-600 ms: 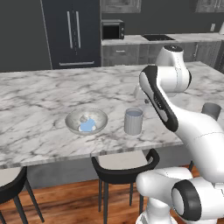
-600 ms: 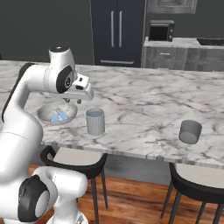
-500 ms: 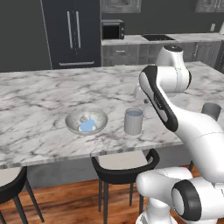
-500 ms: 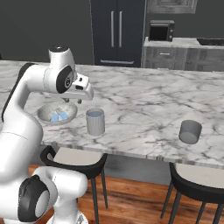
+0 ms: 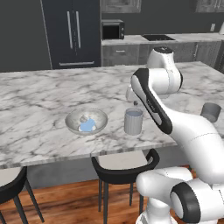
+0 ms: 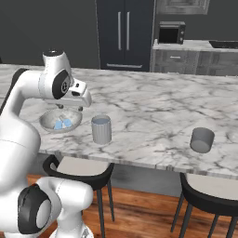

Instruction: There are four ice cubes in the ice bowl. Place two ice cubes in each glass of water.

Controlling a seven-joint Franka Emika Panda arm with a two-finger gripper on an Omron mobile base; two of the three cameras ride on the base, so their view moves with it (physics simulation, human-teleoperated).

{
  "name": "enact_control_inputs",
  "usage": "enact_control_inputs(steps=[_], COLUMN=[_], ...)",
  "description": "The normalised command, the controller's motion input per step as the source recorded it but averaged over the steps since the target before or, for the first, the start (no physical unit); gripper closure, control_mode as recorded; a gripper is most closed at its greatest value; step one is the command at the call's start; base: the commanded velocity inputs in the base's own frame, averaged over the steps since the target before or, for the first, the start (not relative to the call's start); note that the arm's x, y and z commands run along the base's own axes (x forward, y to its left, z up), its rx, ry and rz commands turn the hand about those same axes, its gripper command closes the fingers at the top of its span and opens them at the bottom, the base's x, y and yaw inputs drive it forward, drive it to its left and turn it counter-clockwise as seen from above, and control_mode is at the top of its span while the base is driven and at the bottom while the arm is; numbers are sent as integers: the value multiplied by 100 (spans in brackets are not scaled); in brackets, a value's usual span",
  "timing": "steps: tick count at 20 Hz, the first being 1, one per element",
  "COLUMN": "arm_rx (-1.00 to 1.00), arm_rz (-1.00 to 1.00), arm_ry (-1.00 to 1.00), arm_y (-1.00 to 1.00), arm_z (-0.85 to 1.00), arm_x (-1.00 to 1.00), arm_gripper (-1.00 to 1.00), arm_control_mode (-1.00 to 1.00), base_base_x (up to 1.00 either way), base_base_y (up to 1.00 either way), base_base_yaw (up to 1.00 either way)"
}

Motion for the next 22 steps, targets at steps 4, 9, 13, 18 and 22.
enact_control_inputs(steps=[4,9,13,18,22], arm_rx=[-1,-2,-1,0,0], arm_rz=[-1,0,0,-1,0], arm_ry=[3,5,9,10,12], arm_y=[48,49,49,41,30], arm_z=[-16,-22,-22,-24,-31], arm_x=[1,8,15,22,28], arm_gripper=[-100,-100,-100,-100,-100], arm_control_mode=[-100,-100,-100,-100,-100], base_base_x=[0,0,0,0,0], base_base_y=[0,0,0,0,0], base_base_yaw=[0,0,0,0,0])
